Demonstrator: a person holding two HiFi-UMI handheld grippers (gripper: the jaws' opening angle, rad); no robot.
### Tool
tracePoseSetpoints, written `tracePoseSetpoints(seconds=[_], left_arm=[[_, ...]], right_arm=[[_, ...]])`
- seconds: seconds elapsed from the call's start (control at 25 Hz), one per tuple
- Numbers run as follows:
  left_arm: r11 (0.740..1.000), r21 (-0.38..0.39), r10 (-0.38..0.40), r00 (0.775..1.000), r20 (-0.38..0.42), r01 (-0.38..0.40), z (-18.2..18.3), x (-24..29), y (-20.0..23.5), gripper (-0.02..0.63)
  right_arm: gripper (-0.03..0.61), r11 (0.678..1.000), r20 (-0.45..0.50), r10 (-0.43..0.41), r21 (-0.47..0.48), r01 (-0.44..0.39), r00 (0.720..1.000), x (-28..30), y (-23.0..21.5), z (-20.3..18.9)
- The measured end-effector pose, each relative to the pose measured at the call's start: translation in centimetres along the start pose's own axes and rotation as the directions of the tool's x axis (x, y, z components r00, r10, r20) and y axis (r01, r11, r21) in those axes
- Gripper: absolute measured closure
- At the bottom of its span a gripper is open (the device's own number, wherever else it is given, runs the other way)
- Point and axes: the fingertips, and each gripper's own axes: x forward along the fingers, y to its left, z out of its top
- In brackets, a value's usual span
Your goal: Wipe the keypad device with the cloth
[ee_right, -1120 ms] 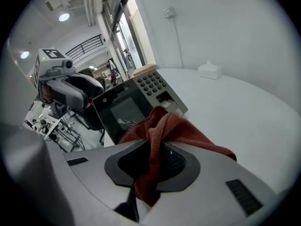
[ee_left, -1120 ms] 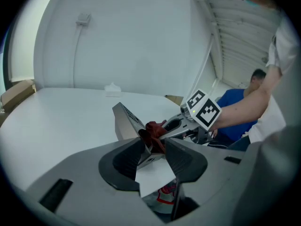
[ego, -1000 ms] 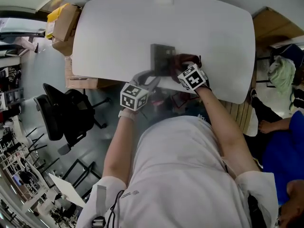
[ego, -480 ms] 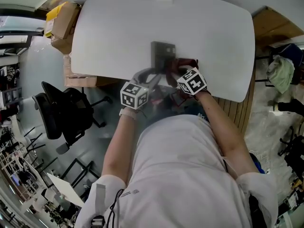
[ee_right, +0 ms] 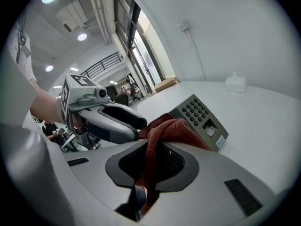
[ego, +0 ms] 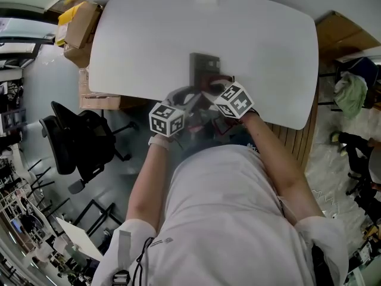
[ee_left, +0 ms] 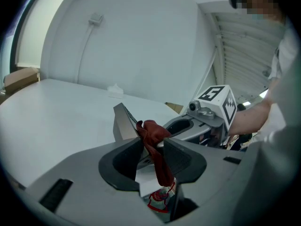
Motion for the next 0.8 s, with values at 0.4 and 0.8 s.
tracePoseSetpoints(seconds=[0.4, 0.8], left_arm=[[1.0, 0.024, 0.005, 1.0, -0.01, -0.005, -0.3, 0.1, 0.0, 0.474], [0.996, 0.073, 0.056, 0.997, -0.051, -0.052, -0.3, 0.3, 0.5, 0.492]], right_arm=[[0.512, 0.996, 0.072, -0.078, 0.039, 0.075, 0.994, 0.3, -2.9, 3.0], [0.512, 0.988, 0.077, -0.15, 0.047, 0.147, 0.986, 1.1, -6.1, 4.9]])
